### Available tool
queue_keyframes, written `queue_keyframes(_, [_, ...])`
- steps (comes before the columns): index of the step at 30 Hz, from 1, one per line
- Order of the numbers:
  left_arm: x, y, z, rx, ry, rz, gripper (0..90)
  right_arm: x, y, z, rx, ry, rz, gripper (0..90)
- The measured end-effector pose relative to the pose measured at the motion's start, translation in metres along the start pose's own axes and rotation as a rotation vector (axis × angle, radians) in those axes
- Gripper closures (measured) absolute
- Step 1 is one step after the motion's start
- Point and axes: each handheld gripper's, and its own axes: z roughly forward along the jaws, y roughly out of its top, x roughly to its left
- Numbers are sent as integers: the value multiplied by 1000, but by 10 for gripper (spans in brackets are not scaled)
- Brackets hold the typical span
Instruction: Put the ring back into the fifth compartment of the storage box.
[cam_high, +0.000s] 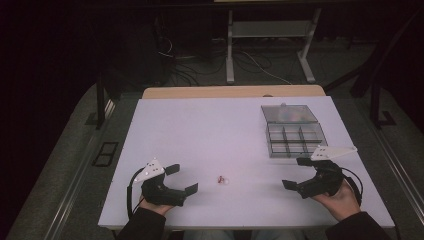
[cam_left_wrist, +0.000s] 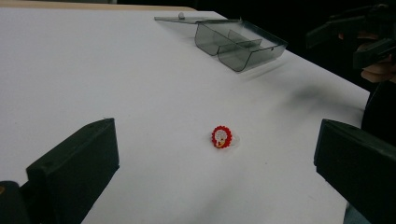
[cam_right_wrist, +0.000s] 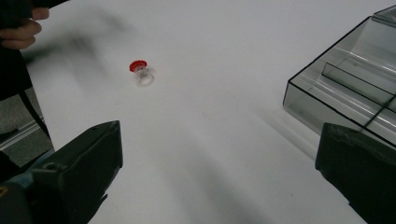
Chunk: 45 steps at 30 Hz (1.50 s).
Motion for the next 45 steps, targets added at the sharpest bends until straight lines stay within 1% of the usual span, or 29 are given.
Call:
queue_keyframes(4, [0, 0, 0, 2, -2, 0, 0, 1, 4, 2, 5, 6, -11, 2])
queue_keyframes(6, [0, 0, 1, 6, -4, 2, 0, 2, 7, 5, 17, 11, -24, 2])
queue_keyframes(10, [0, 0, 1, 6, -8, 4, 0, 3, 12, 8, 29, 25, -30, 2])
queue_keyframes(26, [0, 0, 1, 9, -10, 7, 0, 9, 26, 18, 51, 44, -67, 2])
queue_keyframes(30, [0, 0, 1, 11, -11, 7, 0, 13, 32, 22, 58, 49, -86, 2])
queue_keyframes(45, [-1, -1, 2, 15, -16, 6, 0, 21, 49, 35, 80, 72, -124, 2])
